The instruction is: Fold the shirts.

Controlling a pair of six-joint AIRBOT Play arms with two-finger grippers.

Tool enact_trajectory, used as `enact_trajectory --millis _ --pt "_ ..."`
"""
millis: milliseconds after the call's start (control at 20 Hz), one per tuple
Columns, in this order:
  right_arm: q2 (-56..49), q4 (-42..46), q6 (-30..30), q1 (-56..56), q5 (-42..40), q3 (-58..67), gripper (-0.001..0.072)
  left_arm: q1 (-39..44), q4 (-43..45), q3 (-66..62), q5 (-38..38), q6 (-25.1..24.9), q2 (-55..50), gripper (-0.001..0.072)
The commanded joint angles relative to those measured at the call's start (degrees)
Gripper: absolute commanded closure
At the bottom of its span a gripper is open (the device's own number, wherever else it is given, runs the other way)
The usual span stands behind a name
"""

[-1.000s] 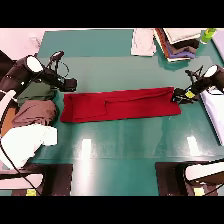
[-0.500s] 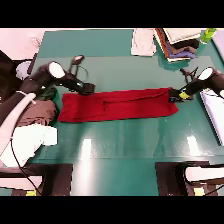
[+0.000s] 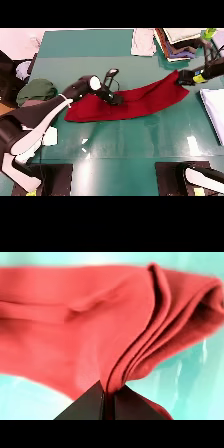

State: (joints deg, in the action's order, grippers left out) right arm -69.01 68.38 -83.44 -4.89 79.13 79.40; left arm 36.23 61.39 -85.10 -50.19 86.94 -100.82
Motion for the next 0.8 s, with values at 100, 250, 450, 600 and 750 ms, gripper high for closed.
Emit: enact_trajectory --millis 100,250,450,600,750 --pt "2.4 -3.0 -4.0 7.7 1.8 7.1 0.0692 2.1 -4.2 -3.0 0.2 -0.3 -4.7 0.0686" --pt "2.4 -2.9 -5.4 11.5 1.4 9.2 0.0692 2.1 -4.2 -3.0 0.2 -0.4 -4.7 0.0686" --pt "2.4 -2.9 -7.4 14.0 0.0 10.2 0.0692 0.8 -3.5 -4.9 -2.9 1.2 -4.3 0.0685" --pt "2.4 -3.0 -8.3 16.7 -1.9 10.2 0.0692 -2.3 -1.4 -6.9 -3.2 1.3 -0.2 0.0686" --pt "1.4 -4.5 -9.0 20.8 -5.5 10.2 0.0692 -8.4 2.9 -8.5 -6.8 1.1 6.1 0.0685"
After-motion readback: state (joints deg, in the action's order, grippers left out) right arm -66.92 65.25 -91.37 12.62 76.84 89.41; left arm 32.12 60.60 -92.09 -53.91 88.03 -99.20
